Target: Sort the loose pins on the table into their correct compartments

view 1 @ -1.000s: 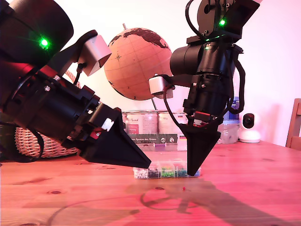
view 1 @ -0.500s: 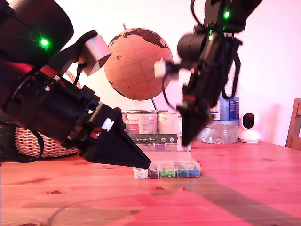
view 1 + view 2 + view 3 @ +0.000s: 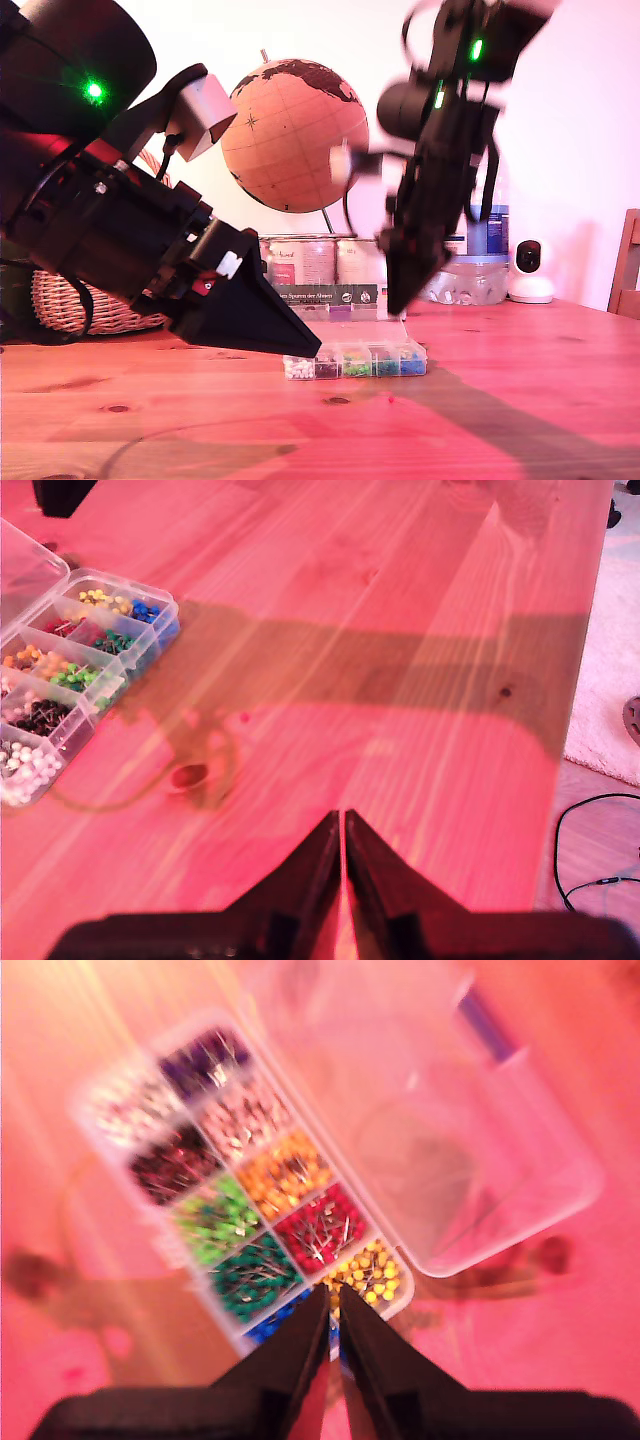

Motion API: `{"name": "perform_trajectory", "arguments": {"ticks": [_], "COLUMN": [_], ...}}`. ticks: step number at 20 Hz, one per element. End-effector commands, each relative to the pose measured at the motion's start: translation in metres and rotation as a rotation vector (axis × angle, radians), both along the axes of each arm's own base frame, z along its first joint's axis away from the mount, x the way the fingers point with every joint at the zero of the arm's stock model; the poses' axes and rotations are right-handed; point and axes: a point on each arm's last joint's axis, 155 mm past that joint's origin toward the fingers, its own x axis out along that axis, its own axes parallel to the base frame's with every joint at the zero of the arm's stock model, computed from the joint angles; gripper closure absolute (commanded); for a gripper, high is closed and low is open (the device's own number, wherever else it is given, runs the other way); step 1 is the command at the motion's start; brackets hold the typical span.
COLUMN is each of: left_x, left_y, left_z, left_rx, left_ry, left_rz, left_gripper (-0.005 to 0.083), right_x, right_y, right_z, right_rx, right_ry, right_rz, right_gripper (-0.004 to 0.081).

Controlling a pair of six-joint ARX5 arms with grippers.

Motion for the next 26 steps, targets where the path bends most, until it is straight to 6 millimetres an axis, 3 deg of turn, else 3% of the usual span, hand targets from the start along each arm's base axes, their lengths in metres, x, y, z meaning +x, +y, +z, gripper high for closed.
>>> {"name": "perform_trajectory", "arguments": {"ticks": [1,17,26], "left_x": [-0.0019,-0.0018,-0.0018], "left_y": [-0.0008,-0.0008,-0.0008], "left_z": [-0.0050,-0.0050,-0.0050], "left_rx": [0.009,0.008,0.008], "left_ry": [0.005,0.005,0.004], "left_rz": [-0.007,-0.007,-0.007], "left_gripper": [0.0797,0.0797,0.0797], "right_x": [0.0003,0.0099,0.0070], "right_y": [-0.0038,-0.0090,-0.0068], "right_z": [-0.0062,-0.0043,-0.0049], "right_rx": [-0.005,0.007,0.006], "right_ry": [0.010,-0.012,-0.005], "right_rz": [-0.015,-0.034,-0.027], "right_gripper": [0.0783,0.0780,0.0711]}}
